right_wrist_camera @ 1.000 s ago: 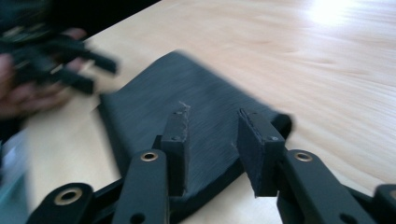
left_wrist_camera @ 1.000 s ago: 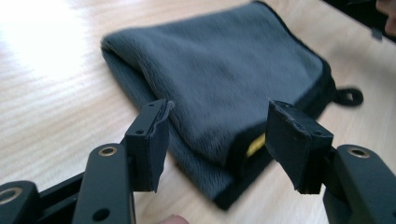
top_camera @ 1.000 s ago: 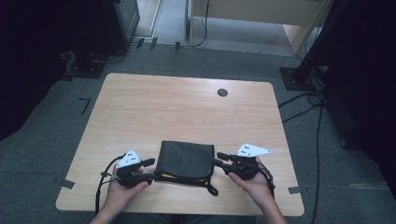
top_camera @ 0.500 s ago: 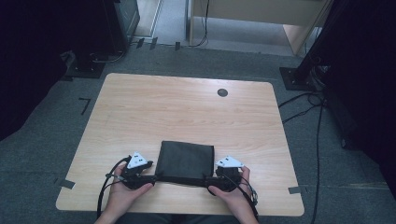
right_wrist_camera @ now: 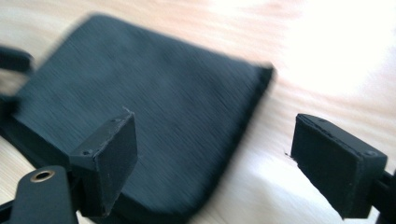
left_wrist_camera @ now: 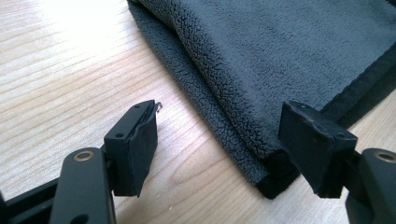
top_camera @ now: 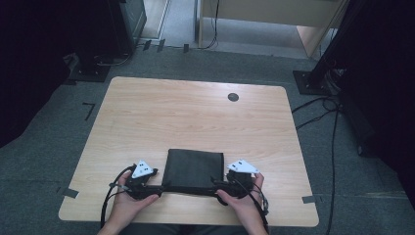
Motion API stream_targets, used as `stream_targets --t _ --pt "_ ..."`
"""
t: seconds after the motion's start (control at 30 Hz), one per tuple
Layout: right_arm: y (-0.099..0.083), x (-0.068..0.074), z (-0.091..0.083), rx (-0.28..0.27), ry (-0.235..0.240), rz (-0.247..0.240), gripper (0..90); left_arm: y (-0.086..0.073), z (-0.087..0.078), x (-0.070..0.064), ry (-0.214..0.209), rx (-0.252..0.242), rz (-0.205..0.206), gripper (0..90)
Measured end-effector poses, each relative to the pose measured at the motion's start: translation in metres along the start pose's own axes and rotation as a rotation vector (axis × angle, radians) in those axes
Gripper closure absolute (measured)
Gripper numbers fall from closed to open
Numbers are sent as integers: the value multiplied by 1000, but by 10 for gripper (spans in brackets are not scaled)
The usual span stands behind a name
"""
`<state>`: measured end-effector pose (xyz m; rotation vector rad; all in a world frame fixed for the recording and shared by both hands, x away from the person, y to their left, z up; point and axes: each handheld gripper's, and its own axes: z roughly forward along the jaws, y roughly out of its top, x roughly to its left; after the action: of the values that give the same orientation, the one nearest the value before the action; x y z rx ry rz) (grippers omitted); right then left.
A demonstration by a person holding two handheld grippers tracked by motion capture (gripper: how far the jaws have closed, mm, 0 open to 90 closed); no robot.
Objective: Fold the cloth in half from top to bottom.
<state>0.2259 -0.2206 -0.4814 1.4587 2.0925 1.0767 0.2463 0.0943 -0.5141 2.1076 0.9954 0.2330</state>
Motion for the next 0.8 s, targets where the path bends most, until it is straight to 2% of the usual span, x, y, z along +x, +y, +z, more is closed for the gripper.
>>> stream_targets --t 0.13,0.23,0.37,0.4,0.43,0.57,0.67,0.8 --pt "17 27 14 -10 -4 13 147 -1 0 -1 8 -5 3 280" --pt "22 47 32 -11 -16 -8 148 -1 -1 -2 16 -5 10 275" --pt "12 63 60 69 -50 -56 152 -2 -2 -2 23 -5 10 263" --pt "7 65 65 87 -65 -79 144 -2 -2 -3 26 -6 9 256" --pt "3 65 67 72 -69 -94 143 -2 -2 -3 26 -6 8 251" --pt "-1 61 68 40 -54 -106 142 -3 -12 4 8 -13 -19 171" --pt "0 60 72 13 -64 -139 139 -8 -24 11 45 -30 -20 157" --pt "13 49 85 19 -58 -137 138 -19 -40 30 100 -32 -50 147"
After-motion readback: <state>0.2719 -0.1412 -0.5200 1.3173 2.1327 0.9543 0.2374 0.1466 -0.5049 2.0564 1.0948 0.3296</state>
